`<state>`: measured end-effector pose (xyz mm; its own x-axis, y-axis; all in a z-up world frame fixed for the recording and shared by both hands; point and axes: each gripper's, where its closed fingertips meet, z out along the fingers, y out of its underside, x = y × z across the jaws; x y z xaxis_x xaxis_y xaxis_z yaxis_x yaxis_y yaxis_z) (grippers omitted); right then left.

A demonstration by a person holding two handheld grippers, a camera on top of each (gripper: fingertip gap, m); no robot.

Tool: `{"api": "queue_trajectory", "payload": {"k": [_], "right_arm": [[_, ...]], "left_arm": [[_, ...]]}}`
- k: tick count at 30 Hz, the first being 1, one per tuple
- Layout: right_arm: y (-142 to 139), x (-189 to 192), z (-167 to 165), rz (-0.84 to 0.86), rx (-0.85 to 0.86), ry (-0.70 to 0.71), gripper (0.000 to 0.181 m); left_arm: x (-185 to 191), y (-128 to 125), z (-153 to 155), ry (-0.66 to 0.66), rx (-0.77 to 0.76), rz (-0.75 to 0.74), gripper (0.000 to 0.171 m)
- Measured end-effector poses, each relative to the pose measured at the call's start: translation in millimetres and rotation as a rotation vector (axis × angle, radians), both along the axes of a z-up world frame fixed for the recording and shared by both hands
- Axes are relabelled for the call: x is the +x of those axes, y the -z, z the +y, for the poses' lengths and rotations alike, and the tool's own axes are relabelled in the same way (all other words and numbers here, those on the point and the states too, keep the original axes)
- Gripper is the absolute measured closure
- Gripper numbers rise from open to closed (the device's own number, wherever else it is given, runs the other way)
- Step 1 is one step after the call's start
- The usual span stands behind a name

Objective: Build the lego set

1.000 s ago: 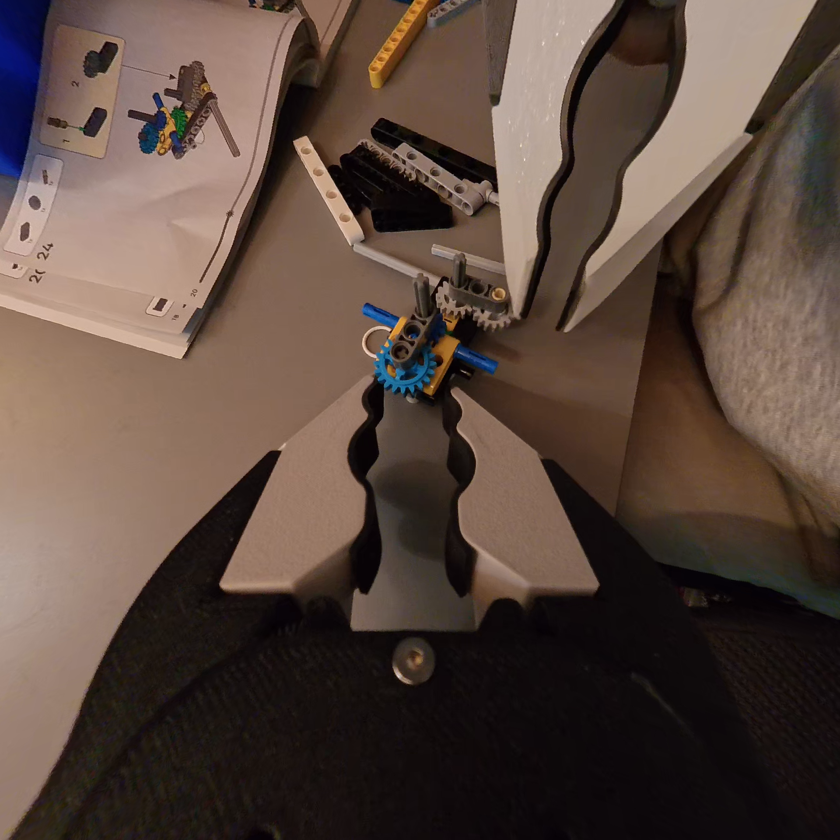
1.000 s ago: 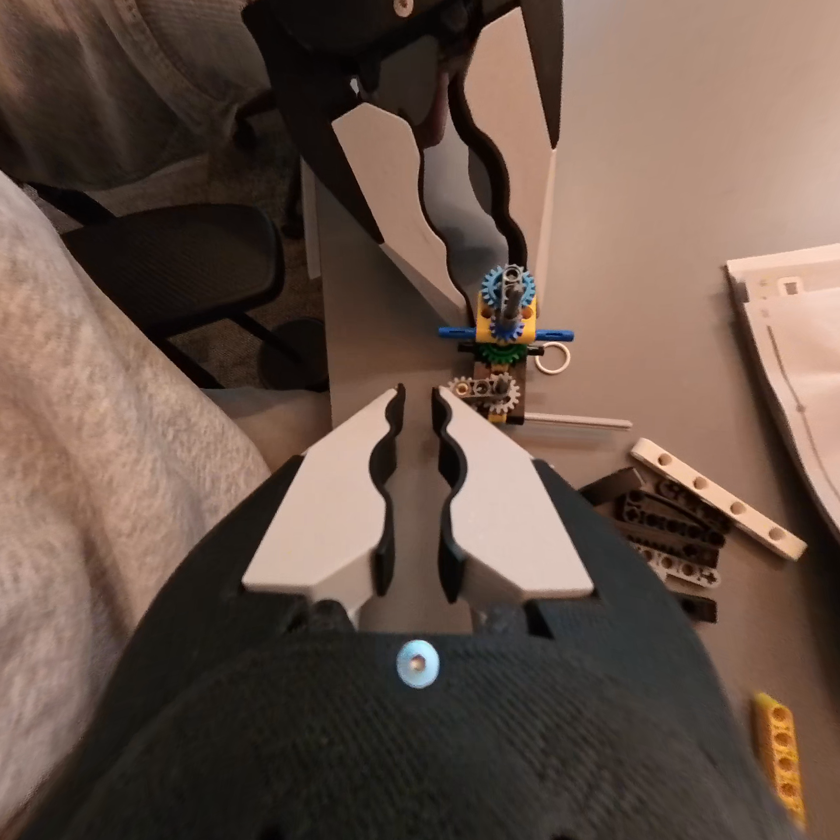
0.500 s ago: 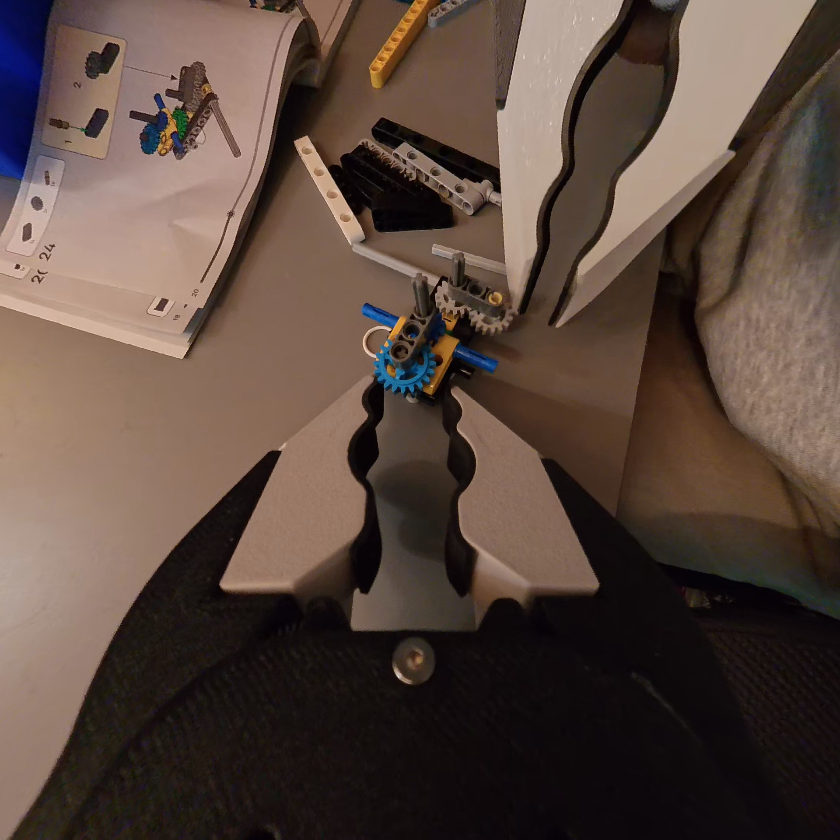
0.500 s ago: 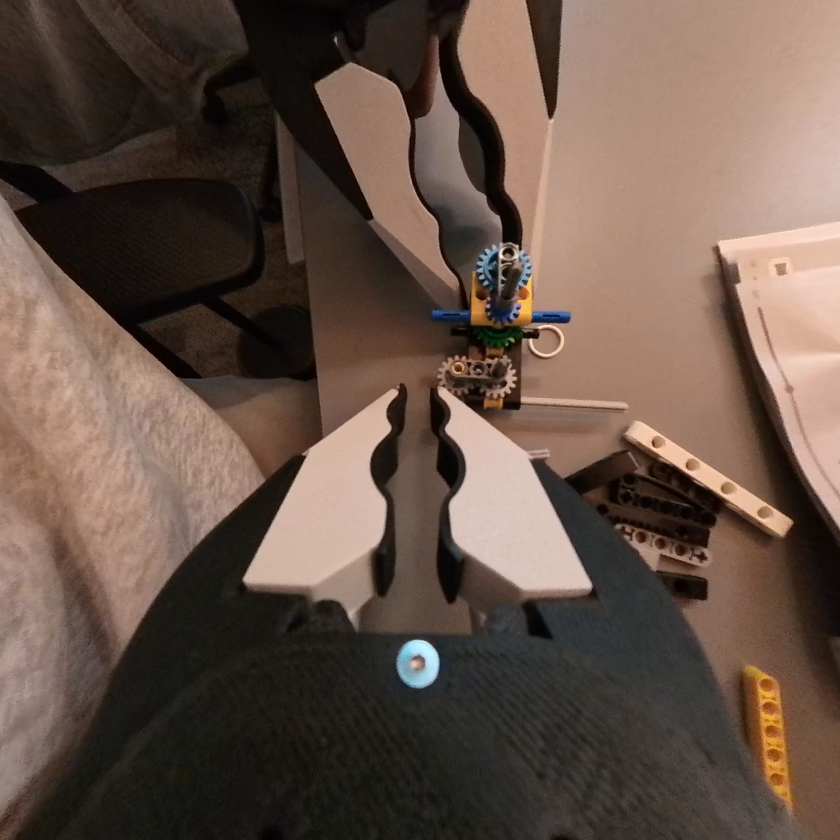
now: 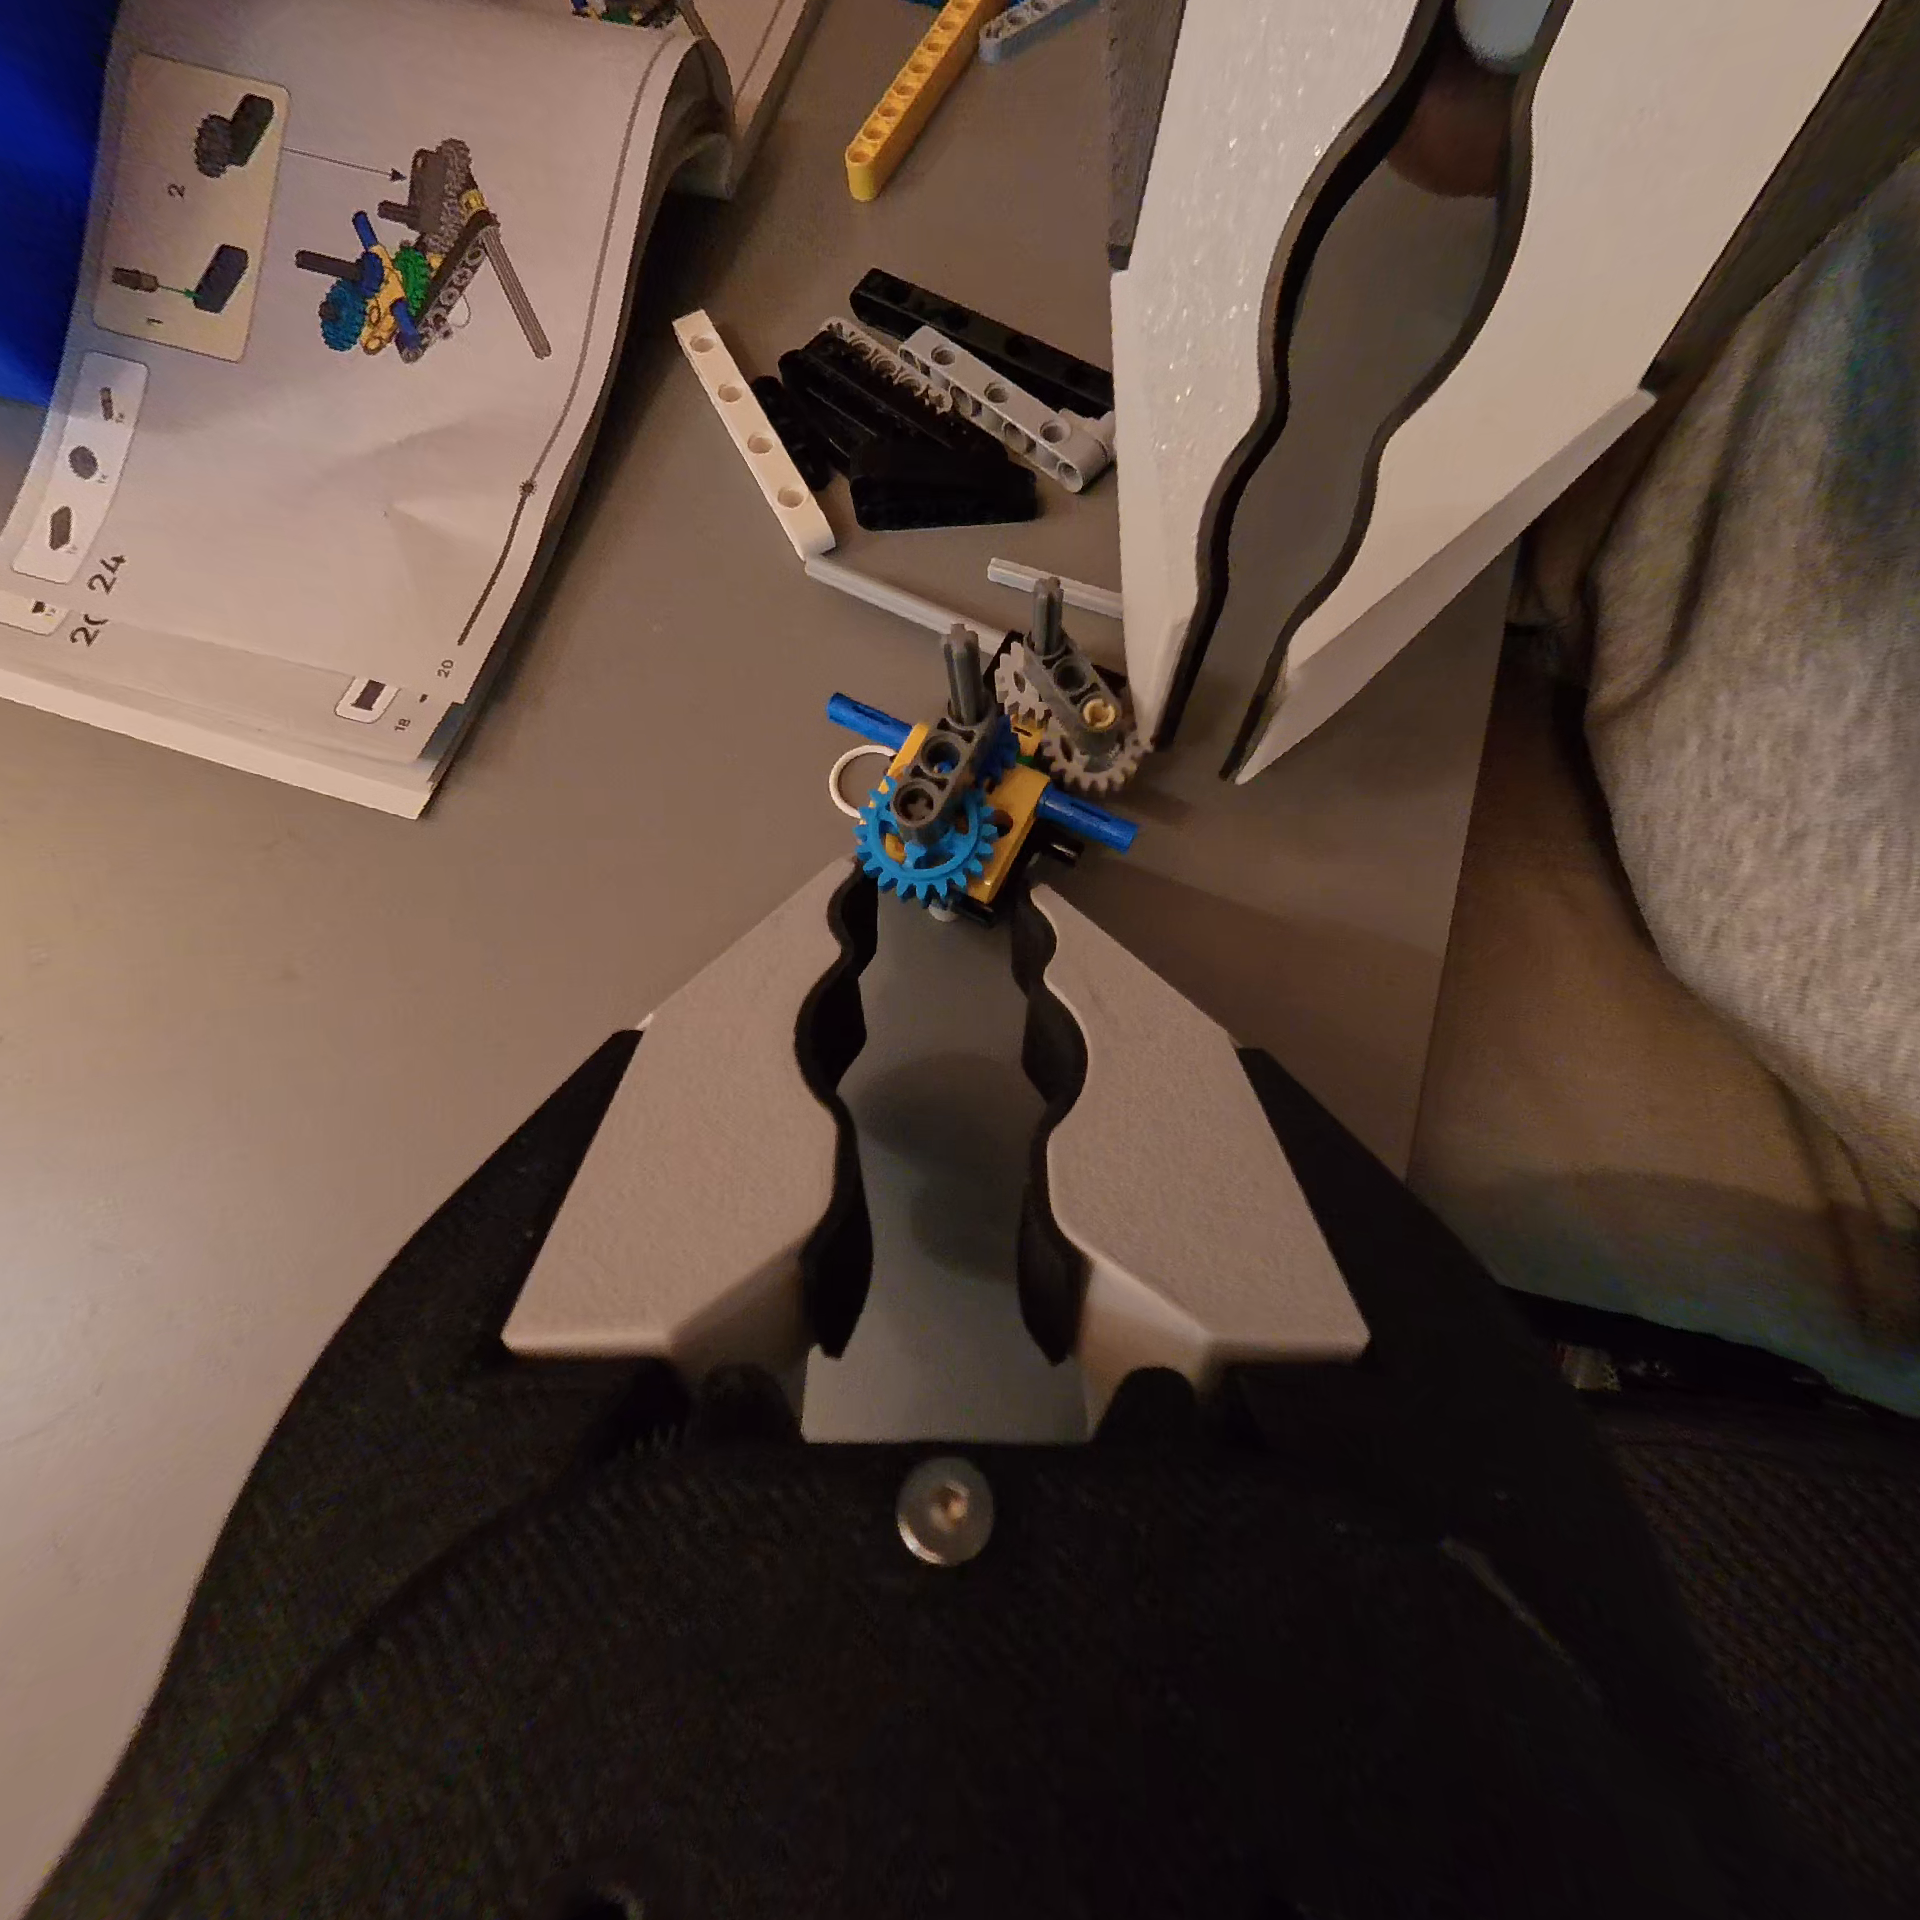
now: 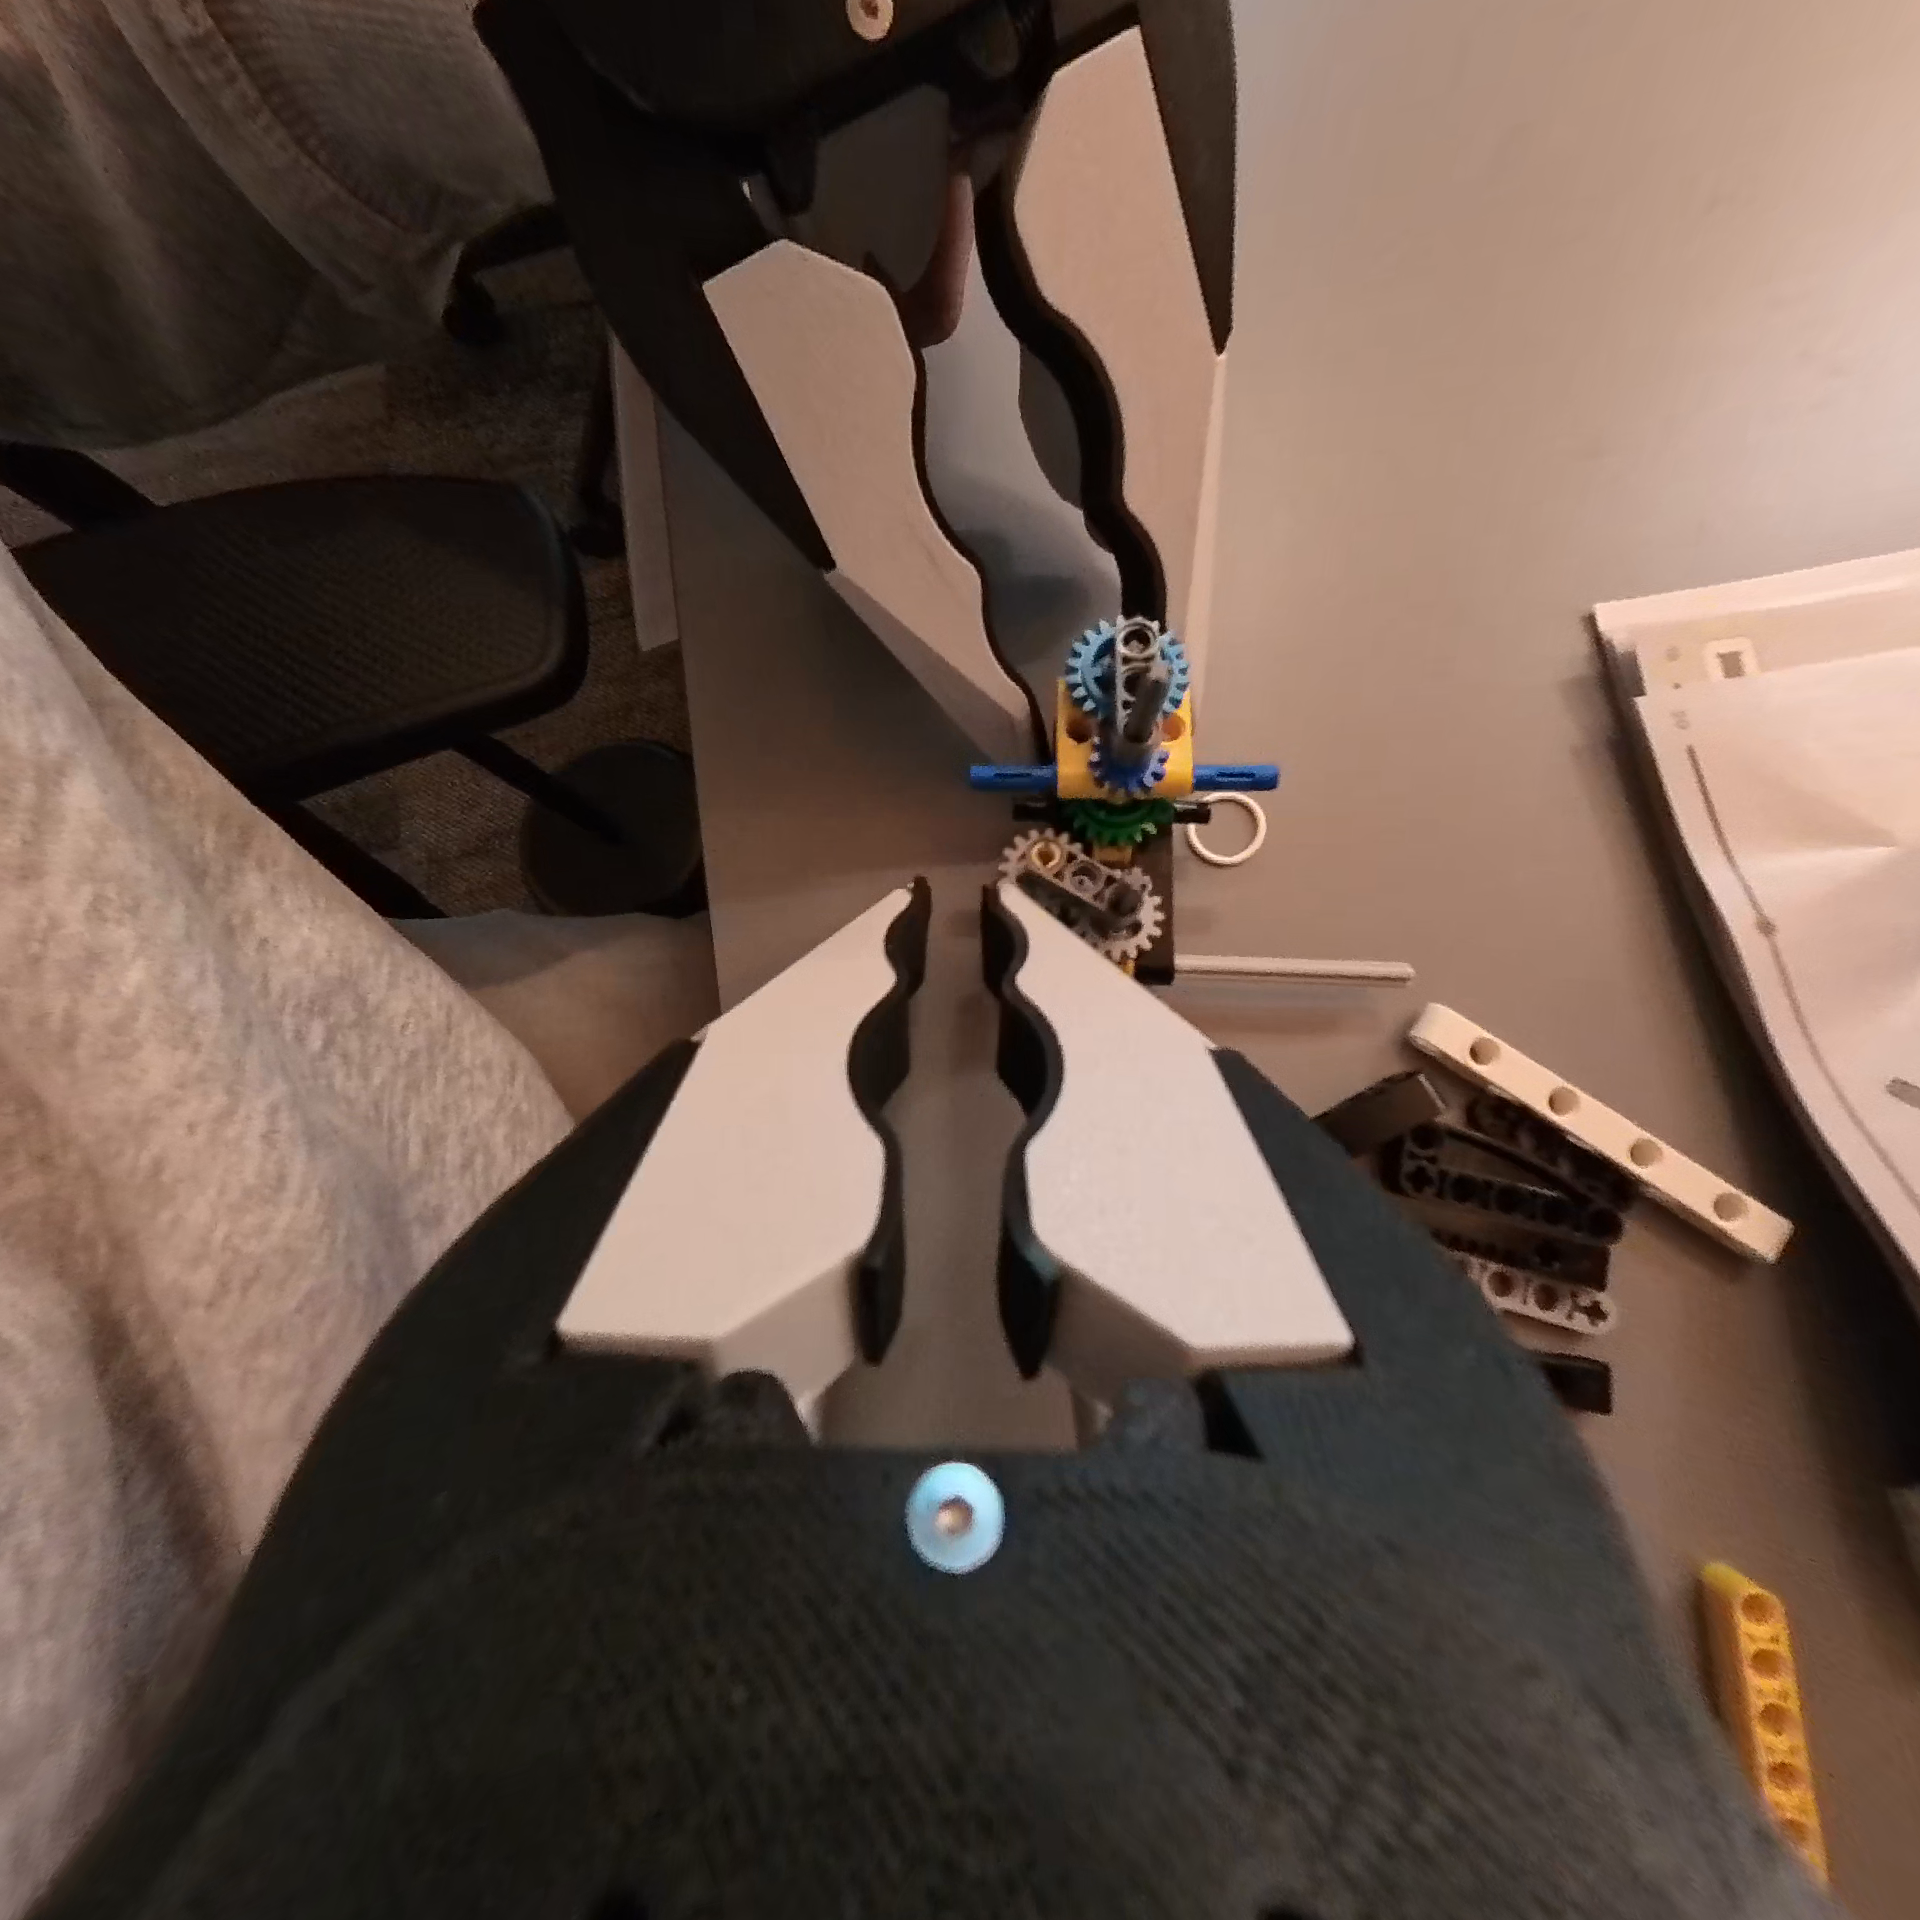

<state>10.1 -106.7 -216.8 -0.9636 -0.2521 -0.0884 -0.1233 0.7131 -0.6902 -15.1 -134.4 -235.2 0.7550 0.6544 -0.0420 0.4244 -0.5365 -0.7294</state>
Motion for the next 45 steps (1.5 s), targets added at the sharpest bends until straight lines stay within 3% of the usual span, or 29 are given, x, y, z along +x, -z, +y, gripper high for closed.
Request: {"api": "queue_trajectory", "payload": {"k": [21, 32, 45], "right_arm": [[3, -1, -7, 0.011, -0.015, 0.024, 0.179], [1, 7, 10, -0.018, 0.012, -0.006, 0.159], [-4, -5, 23, -0.048, -0.089, 0.109, 0.157]], "left_arm": [[0, 0, 0, 0.000, 0.001, -0.001, 0.148], [-1, -1, -1, -0.007, 0.000, 0.000, 0.147], [-2, 0, -1, -0.009, 0.007, -0.007, 0.148]]}}
